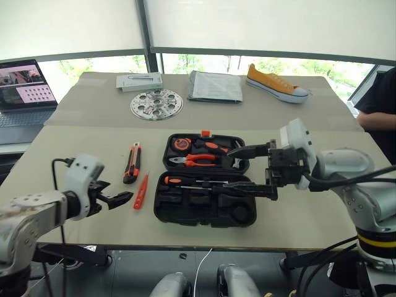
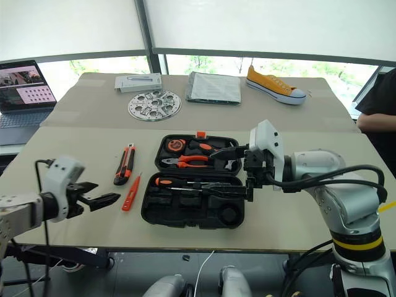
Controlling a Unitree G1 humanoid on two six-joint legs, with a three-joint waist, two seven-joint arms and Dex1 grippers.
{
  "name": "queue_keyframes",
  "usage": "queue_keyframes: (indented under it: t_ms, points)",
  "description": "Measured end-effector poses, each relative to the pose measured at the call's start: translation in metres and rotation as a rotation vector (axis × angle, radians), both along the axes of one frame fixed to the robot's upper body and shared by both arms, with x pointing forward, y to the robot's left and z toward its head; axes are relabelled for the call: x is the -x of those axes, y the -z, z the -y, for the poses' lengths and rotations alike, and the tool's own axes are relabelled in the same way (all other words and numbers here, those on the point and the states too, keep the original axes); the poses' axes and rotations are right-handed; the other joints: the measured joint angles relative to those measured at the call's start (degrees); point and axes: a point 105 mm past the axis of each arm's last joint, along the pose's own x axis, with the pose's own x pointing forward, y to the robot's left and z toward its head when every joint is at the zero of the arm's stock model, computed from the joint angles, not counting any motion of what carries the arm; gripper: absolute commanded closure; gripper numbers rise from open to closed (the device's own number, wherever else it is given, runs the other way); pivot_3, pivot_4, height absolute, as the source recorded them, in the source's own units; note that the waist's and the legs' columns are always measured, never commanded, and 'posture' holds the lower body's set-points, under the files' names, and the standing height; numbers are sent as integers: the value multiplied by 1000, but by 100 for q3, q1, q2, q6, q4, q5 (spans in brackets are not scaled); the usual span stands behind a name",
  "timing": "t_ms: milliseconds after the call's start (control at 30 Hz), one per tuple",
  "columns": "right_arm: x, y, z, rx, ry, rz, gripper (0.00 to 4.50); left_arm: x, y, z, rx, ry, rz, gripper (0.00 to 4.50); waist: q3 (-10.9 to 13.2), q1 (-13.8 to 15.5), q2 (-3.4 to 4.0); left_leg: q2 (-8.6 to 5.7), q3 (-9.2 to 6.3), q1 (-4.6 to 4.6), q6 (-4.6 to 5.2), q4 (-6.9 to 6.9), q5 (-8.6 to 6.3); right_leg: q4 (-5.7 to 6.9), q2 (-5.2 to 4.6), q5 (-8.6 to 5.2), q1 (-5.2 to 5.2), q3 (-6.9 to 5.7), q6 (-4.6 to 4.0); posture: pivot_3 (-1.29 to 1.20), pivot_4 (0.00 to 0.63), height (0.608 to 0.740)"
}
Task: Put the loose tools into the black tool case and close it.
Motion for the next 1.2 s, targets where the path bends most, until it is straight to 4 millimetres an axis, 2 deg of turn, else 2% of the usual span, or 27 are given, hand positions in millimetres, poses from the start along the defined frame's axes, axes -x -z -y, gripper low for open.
queue_keyframes:
  t_ms: [133, 400, 667, 733, 767, 800, 900, 933, 1000, 1067, 1200]
  points:
    - [5, 7, -2, 3, 11, -8, 36, -5, 16, 5, -37, -14, -98, 0, 1, -20, -1, 0, 0, 4, -32, -1, 0, 0, 2, -1, 0, 0, -2, 0, 150, 740]
    - [10, 8, -3, 1, 31, 9, 36, -30, 24, 21, -52, -38, -115, 0, 1, 40, -2, -1, -1, 11, -56, -2, 6, 3, -1, 2, 6, 2, -9, 0, 150, 740]
    - [26, 9, -6, 16, -25, -6, 36, -40, 27, 33, -90, -24, -115, 0, -2, 96, 4, -4, -2, 39, -62, -3, 6, 5, -5, 2, 34, 6, -8, 0, 150, 740]
    - [31, 11, -5, 25, -43, -18, 0, -42, 31, 34, -100, -24, -117, 521, -6, 114, 9, -4, -5, 67, -76, -10, -2, -2, -5, 0, 68, 7, -6, 0, 150, 740]
    - [34, 12, -5, 29, -54, -25, 0, -43, 32, 33, -106, -27, -114, 631, -7, 120, 12, -4, -10, 74, -78, -11, -3, -8, -5, -1, 81, 6, -4, 0, 150, 740]
    - [35, 12, -5, 33, -60, -27, 0, -44, 33, 33, -105, -30, -113, 1126, -9, 123, 14, -4, -12, 81, -79, -11, -4, -11, -5, -3, 91, 6, -1, 0, 150, 740]
    - [40, 10, -6, 36, -80, -26, 0, -49, 34, 30, -104, -47, -101, 2098, -10, 154, 17, -4, -13, 86, -80, -10, -5, -10, -7, -6, 100, 8, 5, 0, 150, 740]
    - [40, 10, -6, 38, -81, -27, 0, -50, 34, 29, -104, -49, -97, 2593, -10, 171, 17, -4, -13, 85, -80, -10, -5, -10, -7, -6, 100, 8, 5, 0, 150, 740]
    - [40, 10, -6, 35, -78, -30, 0, -52, 33, 27, -103, -56, -94, 3155, -10, 195, 16, -4, -14, 83, -79, -10, -5, -10, -7, -6, 97, 7, 5, 0, 150, 740]
    - [41, 13, -4, 41, -70, -39, 0, -52, 31, 24, -97, -66, -91, 4022, -10, 199, 16, -4, -16, 79, -78, -10, -5, -11, -6, -6, 93, 6, 5, 0, 150, 740]
    - [42, 16, 0, 52, -53, -50, 0, -44, 27, 17, -76, -48, -124, 4092, -8, 158, 11, -4, -15, 63, -75, -12, -5, -10, -4, -6, 69, 6, 4, 0, 150, 740]
